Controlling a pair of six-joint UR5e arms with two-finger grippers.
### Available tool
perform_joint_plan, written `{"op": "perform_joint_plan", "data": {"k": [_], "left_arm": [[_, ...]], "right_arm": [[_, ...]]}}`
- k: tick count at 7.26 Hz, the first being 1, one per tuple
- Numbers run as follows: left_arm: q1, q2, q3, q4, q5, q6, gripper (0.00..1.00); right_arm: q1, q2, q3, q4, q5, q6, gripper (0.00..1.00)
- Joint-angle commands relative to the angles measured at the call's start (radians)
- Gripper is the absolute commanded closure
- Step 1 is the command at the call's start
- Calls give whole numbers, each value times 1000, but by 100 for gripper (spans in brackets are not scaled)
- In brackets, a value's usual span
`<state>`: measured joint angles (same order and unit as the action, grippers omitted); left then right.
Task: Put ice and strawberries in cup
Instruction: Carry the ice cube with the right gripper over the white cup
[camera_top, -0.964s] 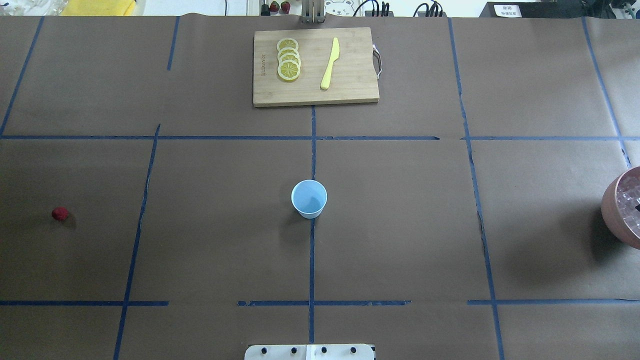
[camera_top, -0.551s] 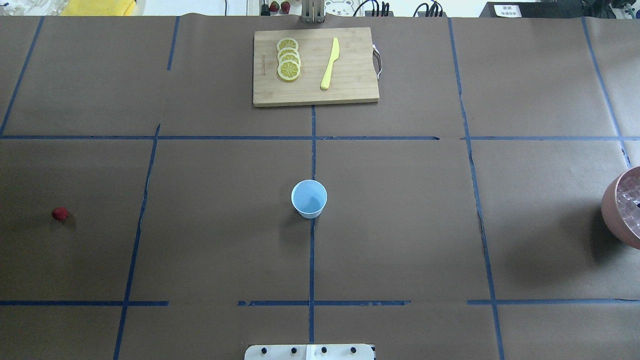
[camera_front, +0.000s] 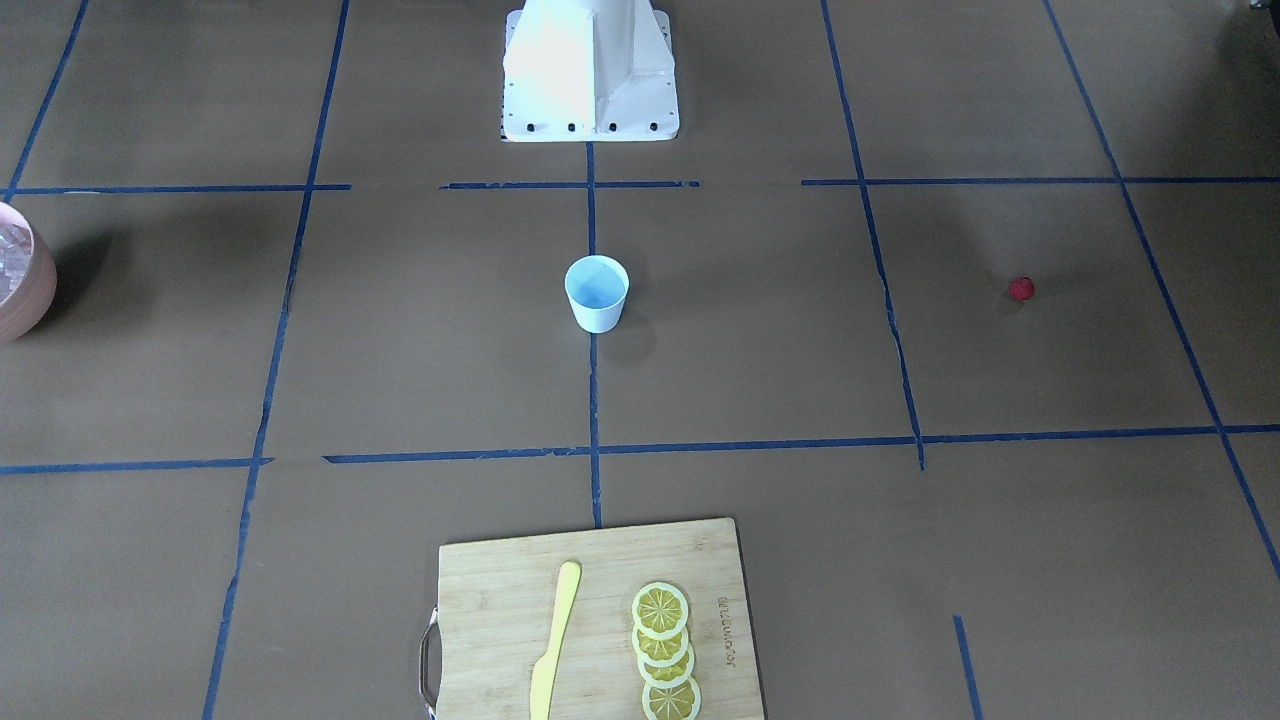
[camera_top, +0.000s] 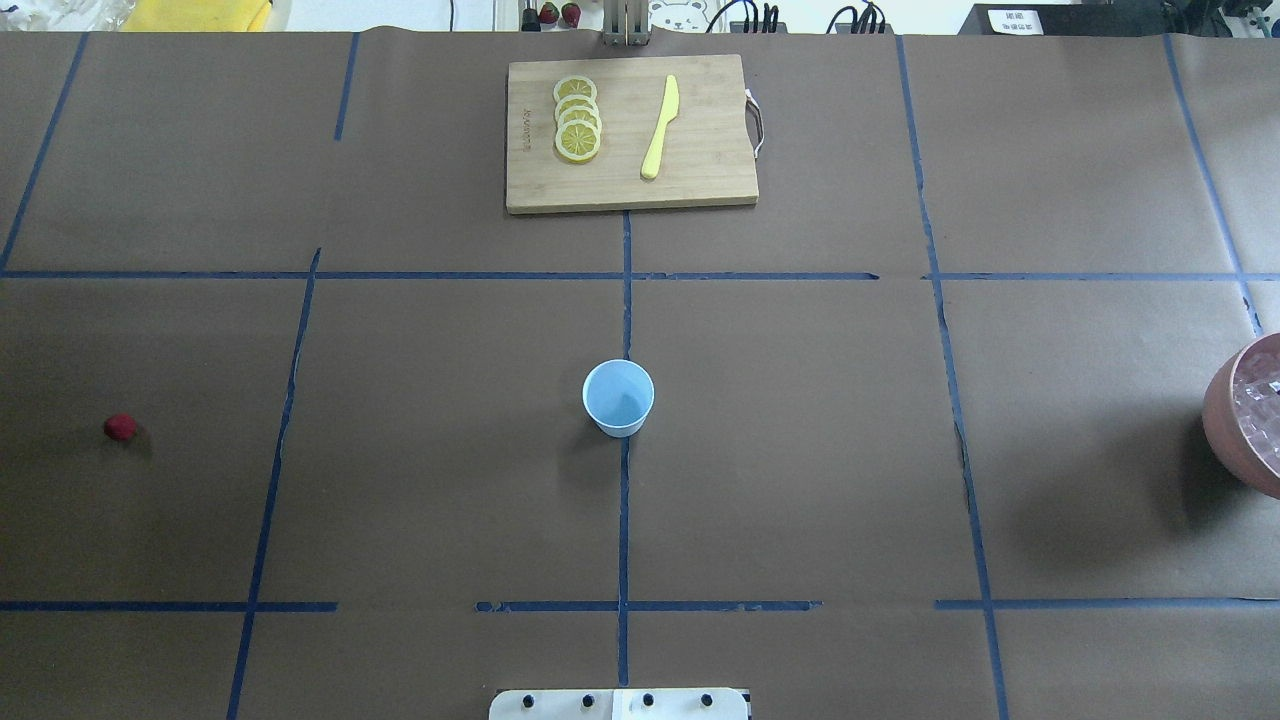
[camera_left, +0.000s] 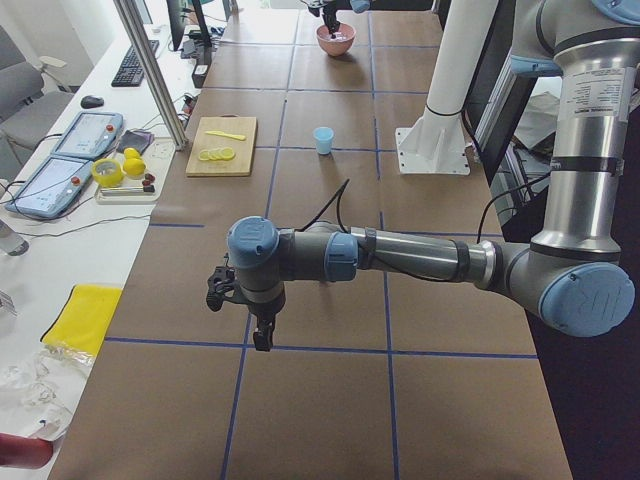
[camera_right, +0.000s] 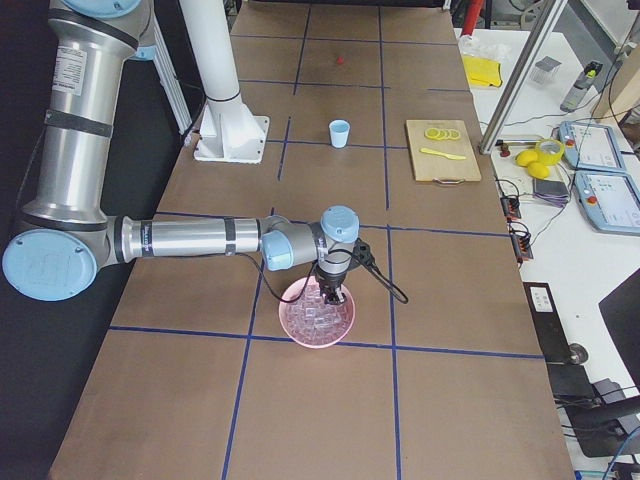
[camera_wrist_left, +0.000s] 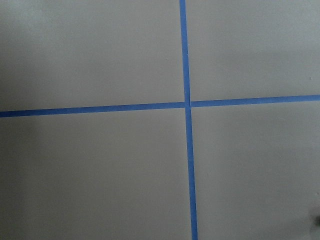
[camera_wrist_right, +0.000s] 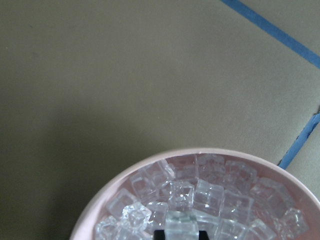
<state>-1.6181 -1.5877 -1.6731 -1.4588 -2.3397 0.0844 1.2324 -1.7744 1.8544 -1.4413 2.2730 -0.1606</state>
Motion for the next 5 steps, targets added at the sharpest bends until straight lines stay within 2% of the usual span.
{"op": "perform_joint_plan", "data": {"k": [1, 2, 3, 5], "left_arm": [[1, 0, -2, 0, -1, 0, 0], [1, 0, -2, 0, -1, 0, 0], [1, 0, -3, -1, -1, 0, 0], [1, 0, -2, -1, -1, 2, 0]], "right_arm": [[39, 50, 191, -257, 2, 1, 100], [44, 120, 224, -340, 2, 28, 100], [30, 195, 224, -364, 38, 127, 100], [-75, 327, 229, -364, 77, 350, 100]]}}
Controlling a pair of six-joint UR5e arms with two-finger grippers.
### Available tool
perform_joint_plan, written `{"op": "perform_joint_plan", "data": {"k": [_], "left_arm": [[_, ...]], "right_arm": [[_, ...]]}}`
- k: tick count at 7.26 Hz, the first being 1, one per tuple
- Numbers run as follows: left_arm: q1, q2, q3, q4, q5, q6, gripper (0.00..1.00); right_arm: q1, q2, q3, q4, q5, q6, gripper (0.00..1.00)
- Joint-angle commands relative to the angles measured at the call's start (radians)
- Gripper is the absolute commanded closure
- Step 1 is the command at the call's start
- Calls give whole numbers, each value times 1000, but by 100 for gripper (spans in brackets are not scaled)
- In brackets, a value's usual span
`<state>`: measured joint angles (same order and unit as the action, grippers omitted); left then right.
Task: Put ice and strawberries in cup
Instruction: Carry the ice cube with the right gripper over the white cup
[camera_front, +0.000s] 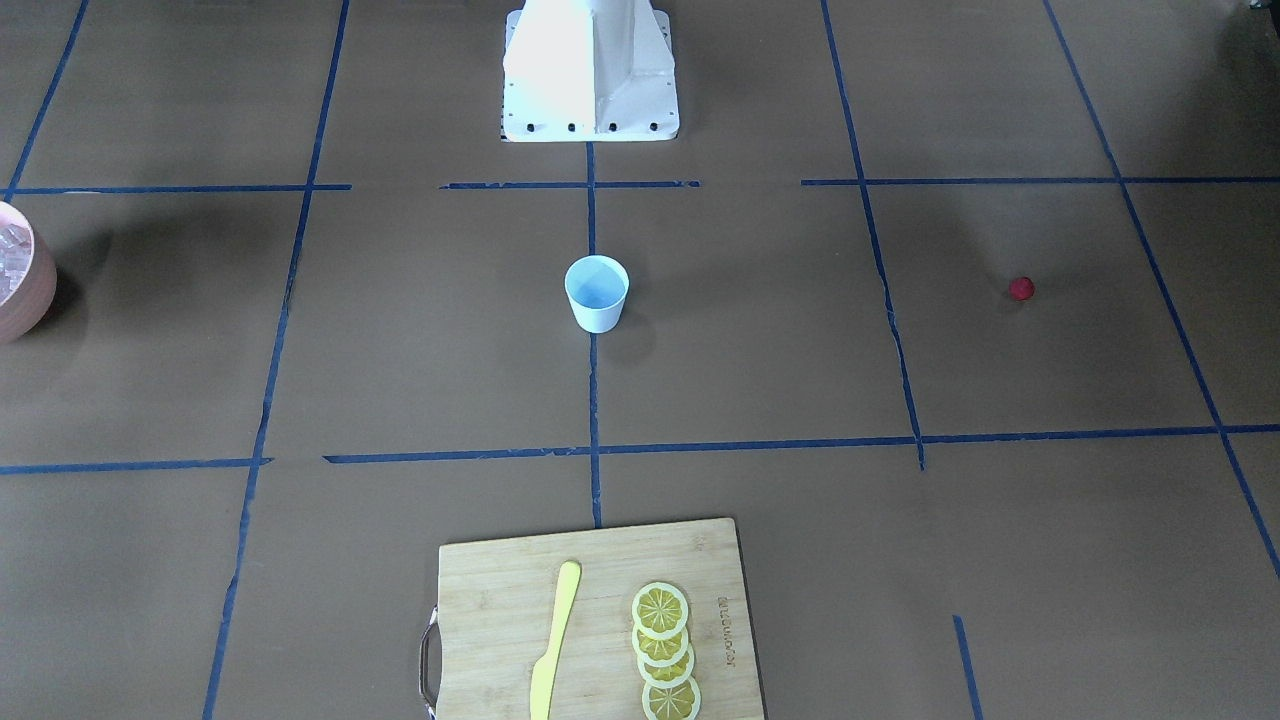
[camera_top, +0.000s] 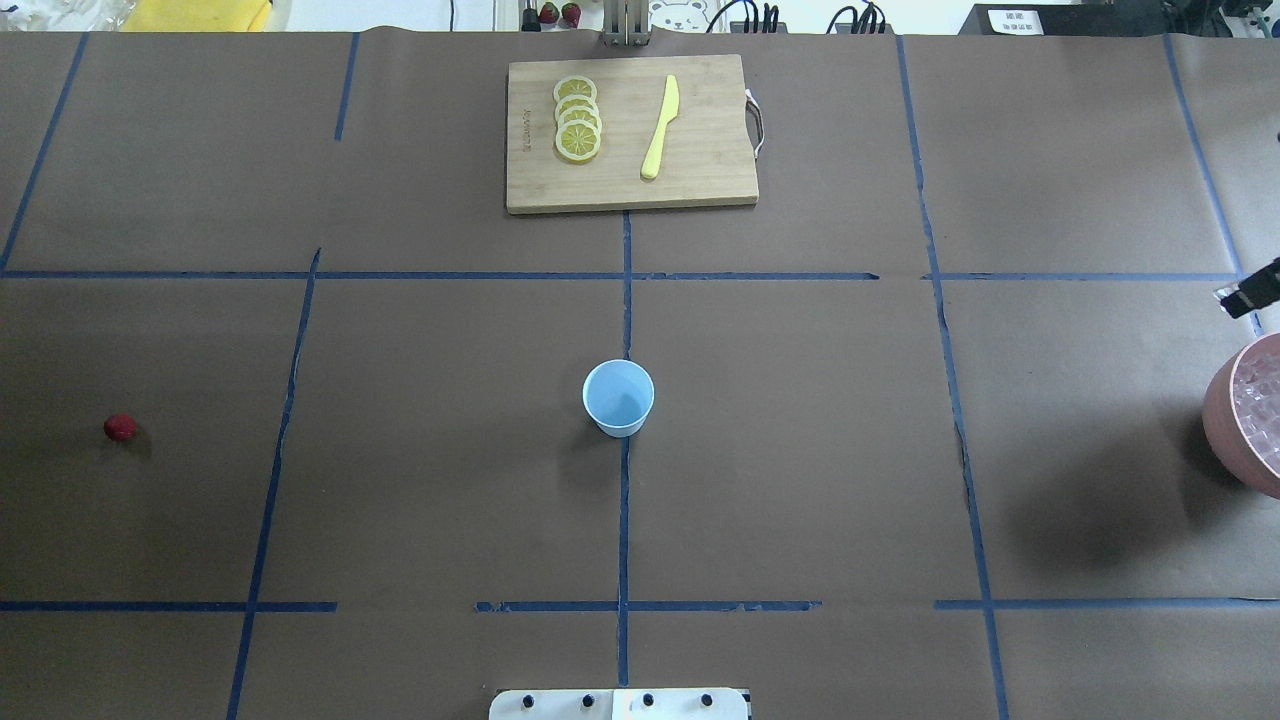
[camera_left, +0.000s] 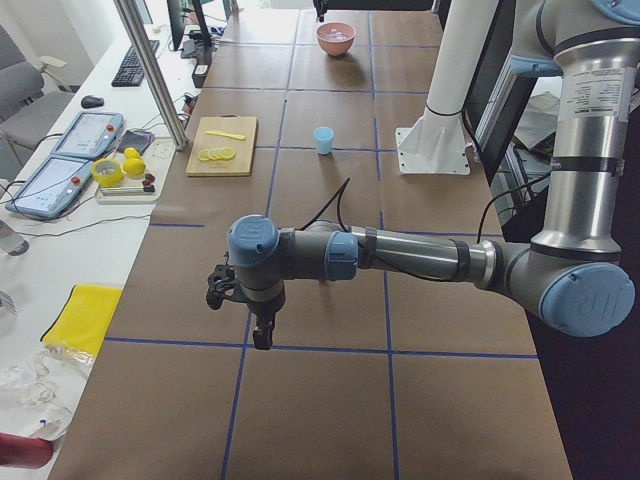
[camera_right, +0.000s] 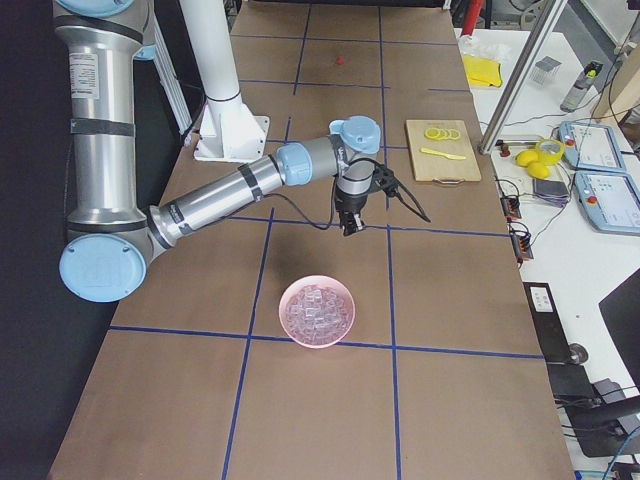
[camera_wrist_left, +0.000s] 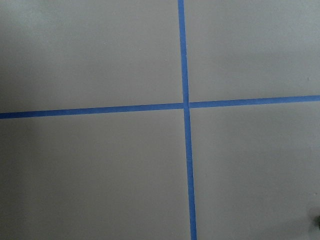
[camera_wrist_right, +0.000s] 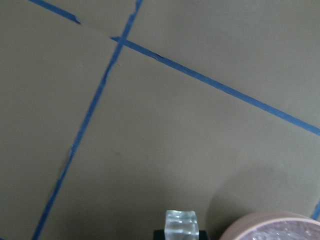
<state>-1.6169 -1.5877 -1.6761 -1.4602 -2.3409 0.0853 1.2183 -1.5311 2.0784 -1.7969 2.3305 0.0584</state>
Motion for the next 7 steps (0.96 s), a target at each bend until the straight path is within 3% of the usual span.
{"op": "perform_joint_plan", "data": {"k": [1, 2, 4, 7], "left_arm": [[0, 0, 1, 0, 0, -1, 0], [0, 0, 1, 0, 0, 1, 0], [0, 0, 2, 0, 0, -1, 0], [0, 0, 4, 0, 0, -1, 0]], "right_arm": [[-156, 163, 3, -6, 17, 294, 100], [-266, 265, -1, -7, 4, 486, 100], [-489, 443, -38, -9, -142, 822, 100], [-667, 677, -225, -9, -304, 1049, 100]]}}
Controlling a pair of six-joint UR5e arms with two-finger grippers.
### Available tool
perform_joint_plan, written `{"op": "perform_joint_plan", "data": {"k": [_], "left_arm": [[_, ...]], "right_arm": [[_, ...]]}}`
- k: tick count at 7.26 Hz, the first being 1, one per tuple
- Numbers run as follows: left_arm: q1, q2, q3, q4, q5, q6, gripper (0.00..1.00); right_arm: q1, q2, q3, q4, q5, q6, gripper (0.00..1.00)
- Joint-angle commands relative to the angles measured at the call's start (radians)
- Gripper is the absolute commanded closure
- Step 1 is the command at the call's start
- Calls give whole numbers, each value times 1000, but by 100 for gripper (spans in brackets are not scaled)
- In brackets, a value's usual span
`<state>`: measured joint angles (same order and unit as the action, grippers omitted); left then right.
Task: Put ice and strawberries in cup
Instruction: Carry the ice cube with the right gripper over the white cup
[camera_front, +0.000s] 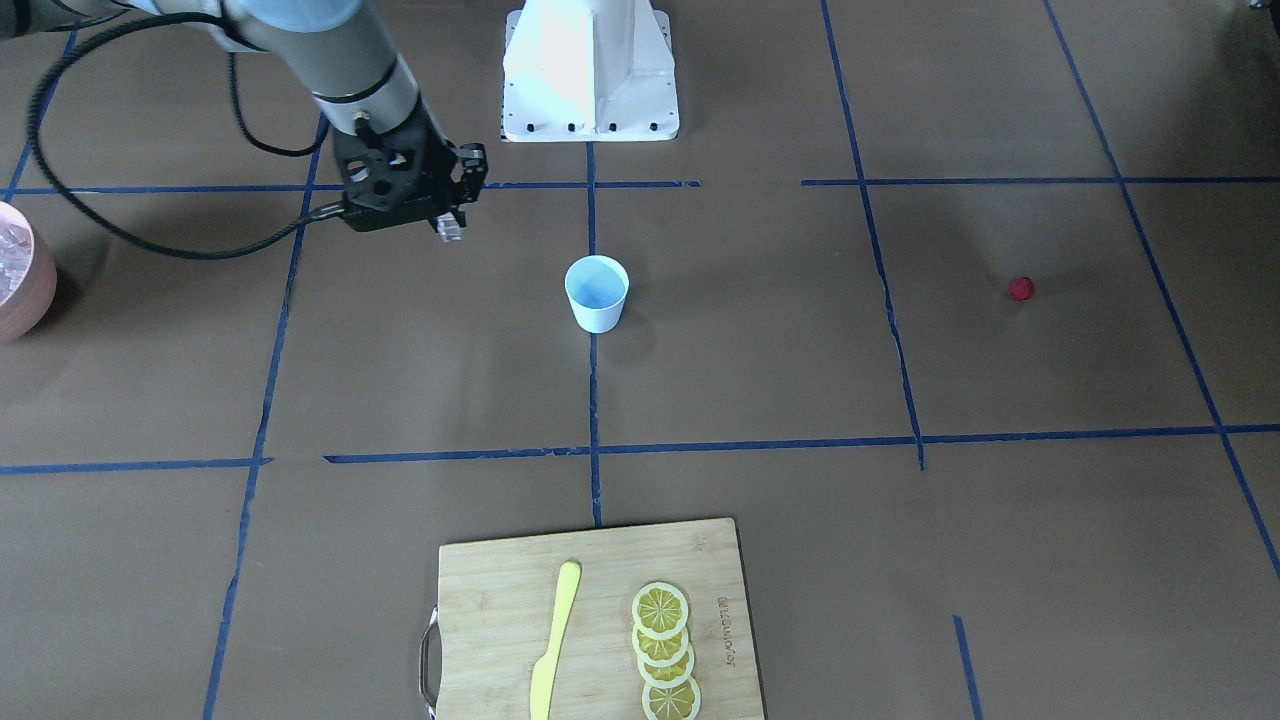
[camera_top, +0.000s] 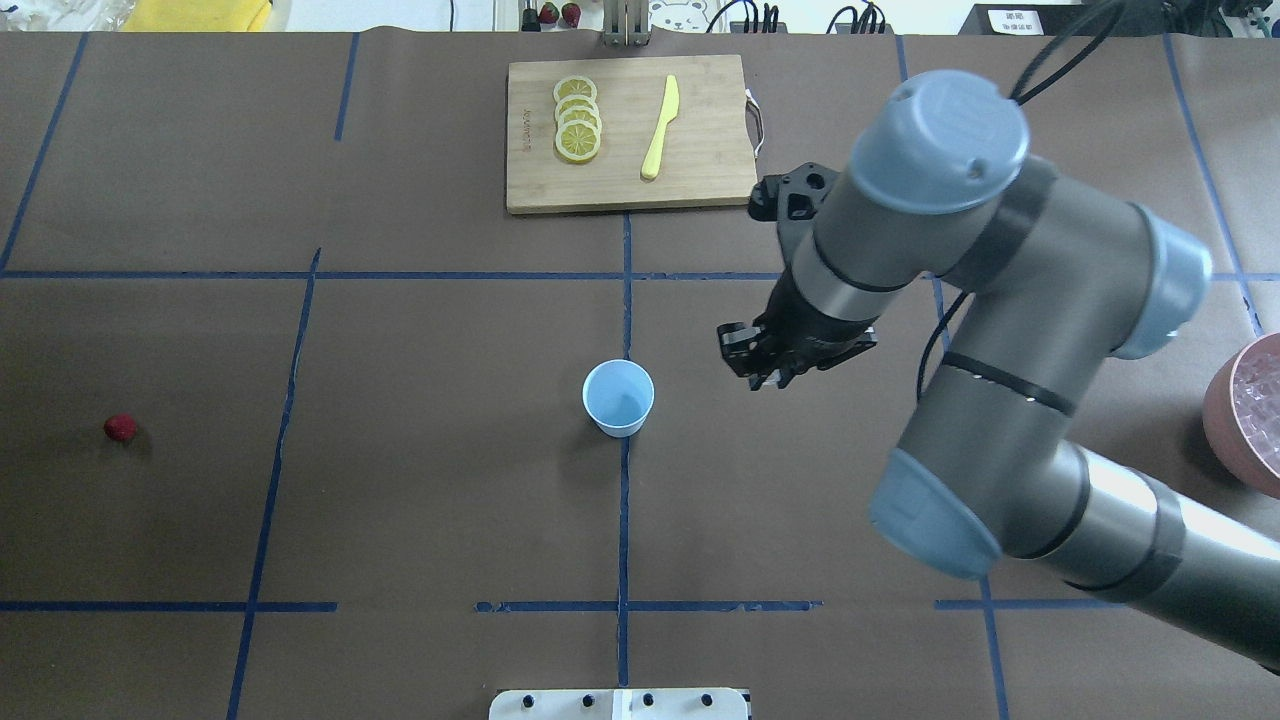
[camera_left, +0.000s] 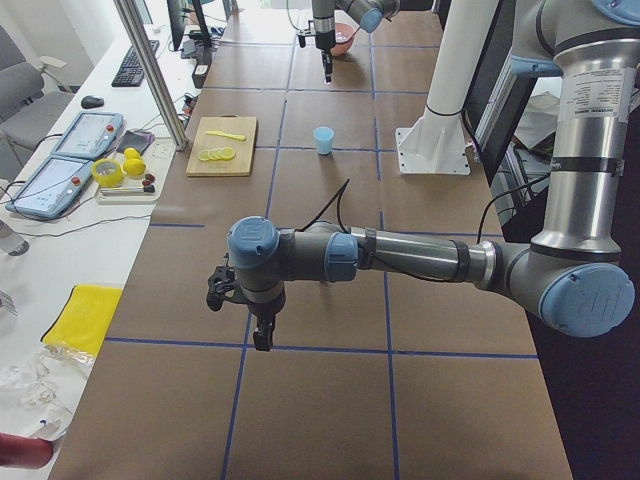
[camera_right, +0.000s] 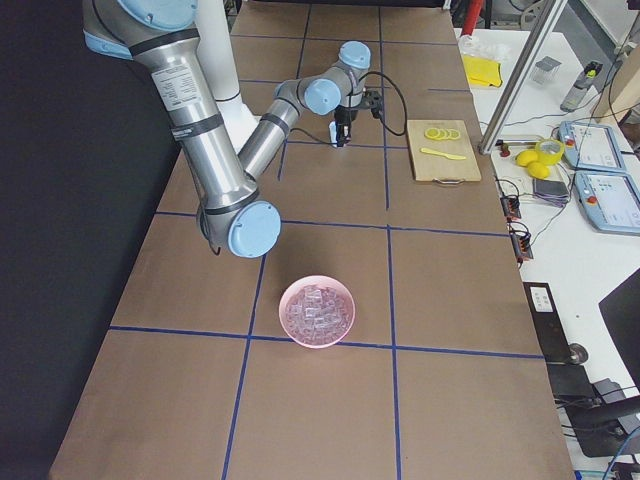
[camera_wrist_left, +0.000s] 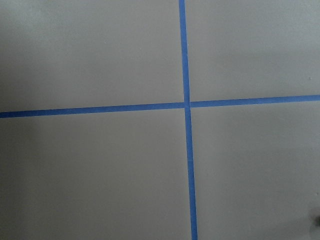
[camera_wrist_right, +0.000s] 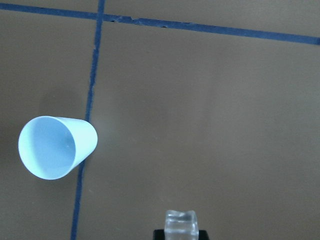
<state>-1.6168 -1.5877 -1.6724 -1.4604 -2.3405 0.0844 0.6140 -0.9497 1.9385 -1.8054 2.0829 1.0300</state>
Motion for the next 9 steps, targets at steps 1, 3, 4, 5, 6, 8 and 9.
{"op": "perform_joint_plan", "data": {"k": [1, 3, 4, 5, 6, 8, 9], "left_arm": [[0, 0, 0, 0, 1, 0, 0], [0, 0, 8, 0, 0, 0, 0], [0, 0, 6, -1, 0, 0, 0], [0, 0, 2, 0, 0, 0, 0], [0, 0, 2, 0, 0, 0, 0], [0, 0, 0, 0, 0, 0, 0], [0, 0, -1, 0, 0, 0, 0]], "right_arm": [[-91, 139, -137, 1, -81, 93, 100], [-103, 193, -193, 5, -86, 94, 100], [-103, 224, -240, 5, -86, 93, 100], [-103, 233, -260, 6, -86, 93, 100], [-103, 233, -282, 8, -87, 93, 100], [-103, 238, -323, 44, -101, 93, 100], [-106, 241, -338, 66, -103, 93, 100]]}}
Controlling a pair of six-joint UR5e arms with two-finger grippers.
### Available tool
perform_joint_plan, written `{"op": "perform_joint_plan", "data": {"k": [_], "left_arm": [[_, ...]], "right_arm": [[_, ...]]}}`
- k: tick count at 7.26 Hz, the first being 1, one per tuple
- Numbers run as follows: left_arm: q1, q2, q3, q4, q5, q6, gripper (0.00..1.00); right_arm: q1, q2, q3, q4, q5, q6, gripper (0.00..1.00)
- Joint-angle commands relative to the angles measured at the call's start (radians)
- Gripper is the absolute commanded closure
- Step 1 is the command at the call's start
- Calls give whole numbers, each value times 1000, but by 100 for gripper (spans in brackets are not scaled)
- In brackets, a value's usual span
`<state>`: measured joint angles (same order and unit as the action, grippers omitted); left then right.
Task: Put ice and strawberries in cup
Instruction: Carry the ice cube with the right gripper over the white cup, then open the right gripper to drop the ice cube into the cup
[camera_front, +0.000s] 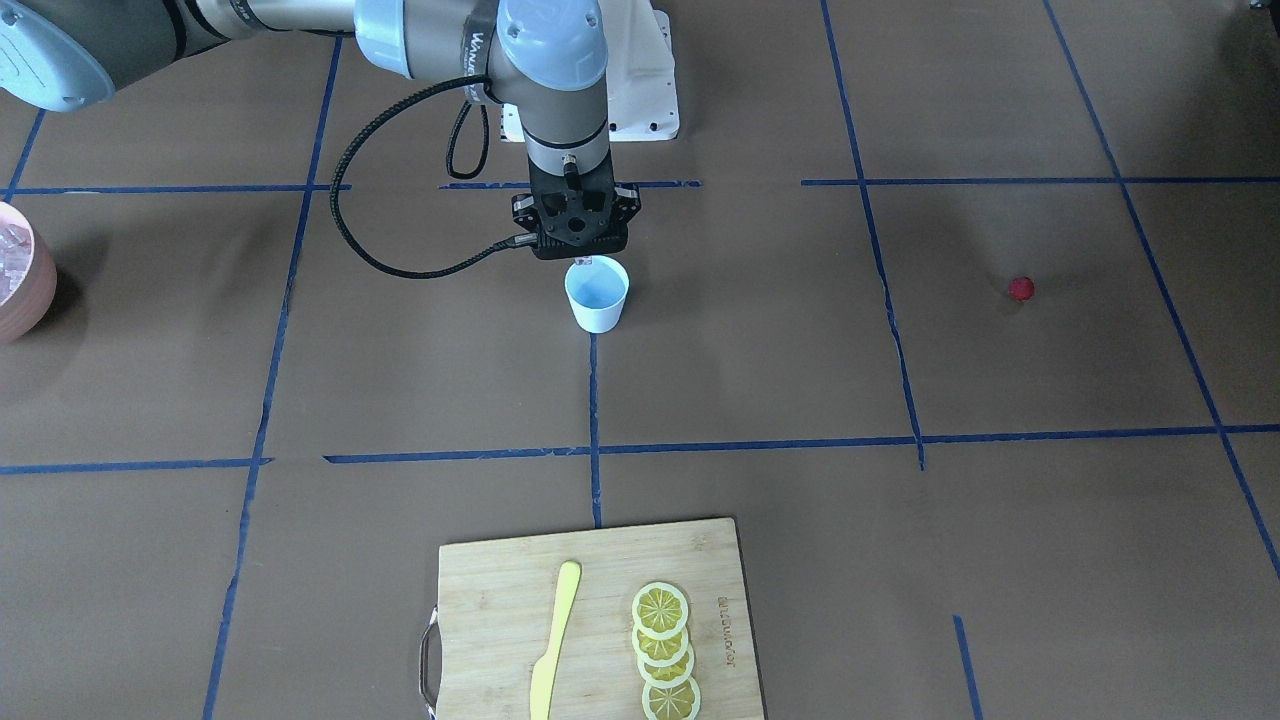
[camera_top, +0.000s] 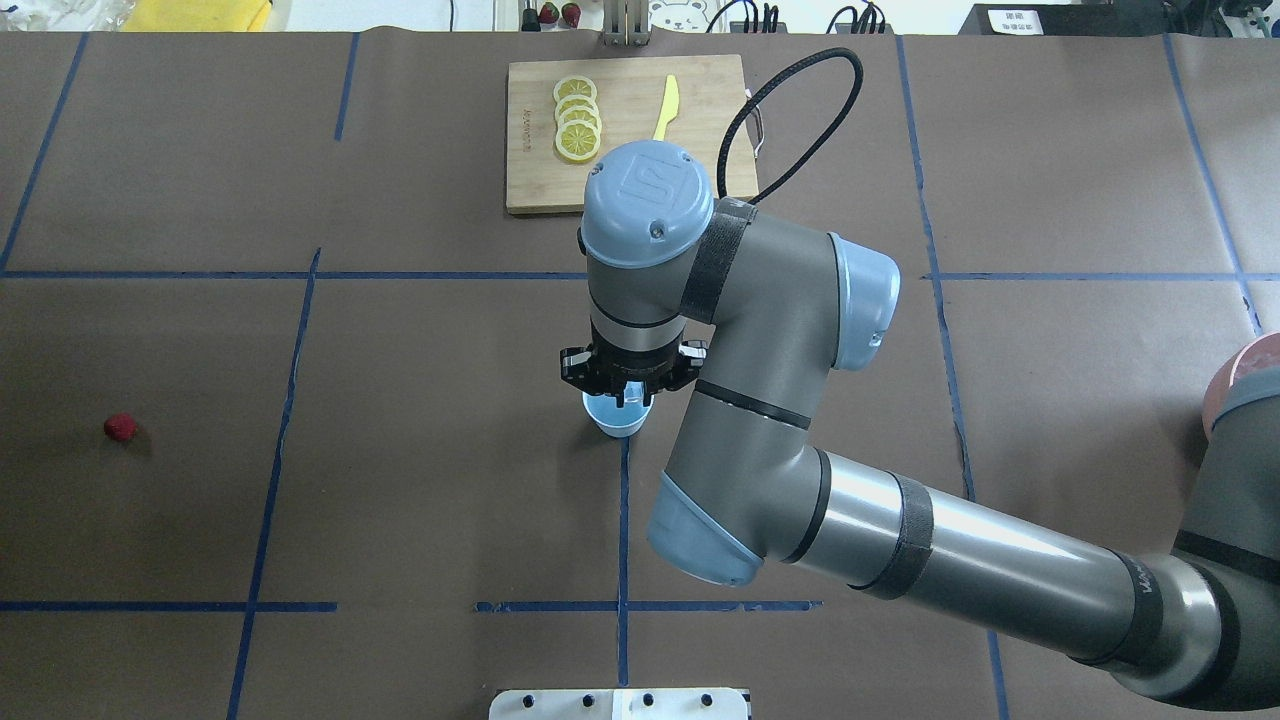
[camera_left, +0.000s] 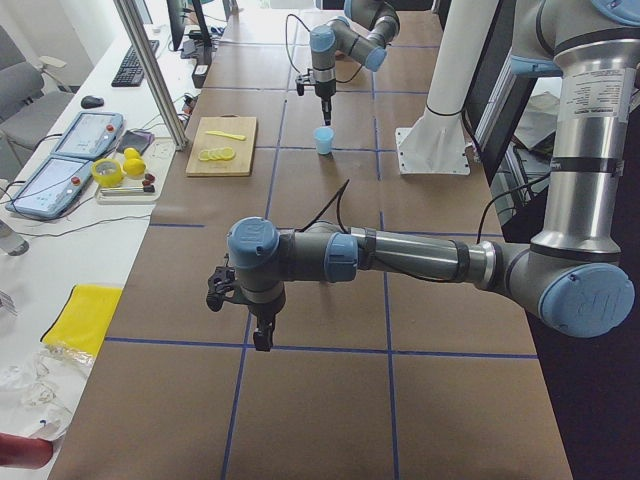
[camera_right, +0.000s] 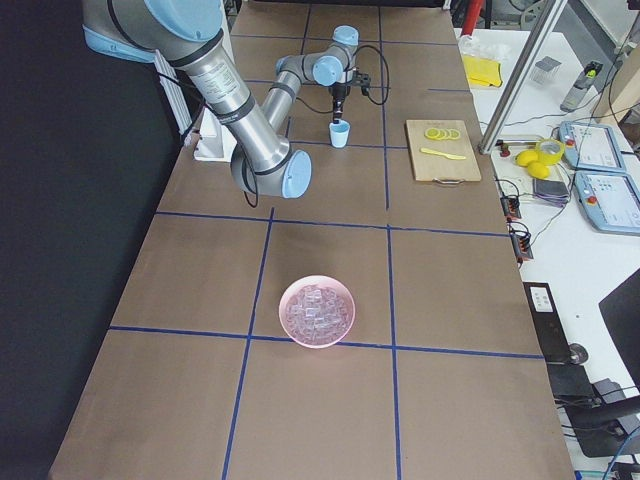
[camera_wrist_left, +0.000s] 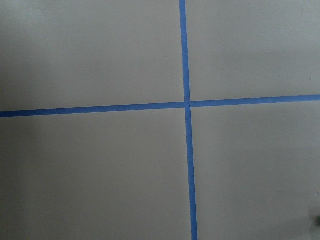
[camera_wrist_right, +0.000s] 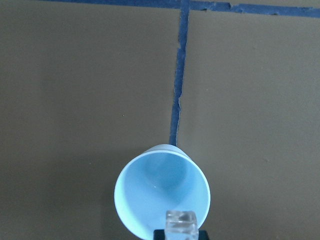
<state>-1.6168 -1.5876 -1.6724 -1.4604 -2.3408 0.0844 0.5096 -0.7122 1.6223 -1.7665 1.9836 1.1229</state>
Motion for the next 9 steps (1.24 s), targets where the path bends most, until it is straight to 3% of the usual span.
{"op": "perform_joint_plan", "data": {"k": [1, 2, 3, 4, 5, 6, 7, 8, 9], "left_arm": [[0, -2, 0, 0, 0, 0, 0], [0, -2, -1, 0, 0, 0, 0], [0, -2, -1, 0, 0, 0, 0], [0, -2, -1, 0, 0, 0, 0], [0, -2, 0, 0, -2, 0, 0], [0, -2, 0, 0, 0, 0, 0], [0, -2, 0, 0, -2, 0, 0], [0, -2, -1, 0, -2, 0, 0], [2, -2, -1, 0, 0, 0, 0]], "right_arm": [[-8, 5, -24, 27, -3, 0, 99], [-10, 11, -24, 27, -3, 0, 98], [-11, 11, -28, 33, -2, 0, 88], [-10, 11, -30, 56, -2, 0, 66], [-11, 11, -30, 61, -2, 2, 38], [-11, 11, -30, 61, -2, 0, 28], [-10, 10, -30, 59, -2, 0, 28], [-10, 11, -25, 59, -2, 2, 20], [-5, 11, -21, 56, -6, 2, 2]]}}
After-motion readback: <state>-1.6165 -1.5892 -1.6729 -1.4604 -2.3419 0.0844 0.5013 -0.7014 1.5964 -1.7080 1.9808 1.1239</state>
